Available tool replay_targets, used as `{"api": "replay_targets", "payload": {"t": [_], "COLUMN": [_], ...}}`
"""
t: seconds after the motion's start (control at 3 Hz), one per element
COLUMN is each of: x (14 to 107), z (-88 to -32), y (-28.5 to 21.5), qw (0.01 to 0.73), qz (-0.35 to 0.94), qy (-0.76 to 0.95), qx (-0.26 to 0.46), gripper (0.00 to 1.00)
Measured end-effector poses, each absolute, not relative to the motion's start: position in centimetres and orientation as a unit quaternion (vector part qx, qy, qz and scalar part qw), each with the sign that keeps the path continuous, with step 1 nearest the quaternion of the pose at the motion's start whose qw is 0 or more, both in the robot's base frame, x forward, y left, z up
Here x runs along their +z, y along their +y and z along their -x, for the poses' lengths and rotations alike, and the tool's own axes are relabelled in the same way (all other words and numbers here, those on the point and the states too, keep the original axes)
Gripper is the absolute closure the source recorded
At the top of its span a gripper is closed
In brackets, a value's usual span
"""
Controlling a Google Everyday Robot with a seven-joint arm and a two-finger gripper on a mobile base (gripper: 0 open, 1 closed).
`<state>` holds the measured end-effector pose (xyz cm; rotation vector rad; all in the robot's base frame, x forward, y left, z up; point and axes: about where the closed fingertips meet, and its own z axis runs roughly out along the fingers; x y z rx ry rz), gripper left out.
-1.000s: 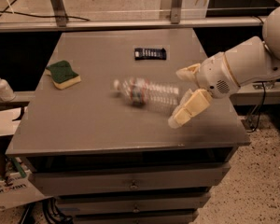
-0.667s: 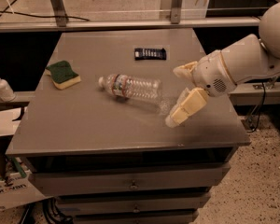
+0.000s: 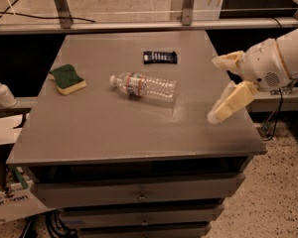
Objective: Knock water bottle over
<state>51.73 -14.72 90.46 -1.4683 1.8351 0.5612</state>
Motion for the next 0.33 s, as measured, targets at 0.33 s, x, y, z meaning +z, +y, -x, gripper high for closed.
{"api": "replay_targets", "payload": {"t": [0.33], "x": [90.66], "z": [-51.80], "y": [-14.77], "qw": [0.356], "qz": [0.568], "qy": [0.710], "qx": [0.216], "gripper": [0.00]}}
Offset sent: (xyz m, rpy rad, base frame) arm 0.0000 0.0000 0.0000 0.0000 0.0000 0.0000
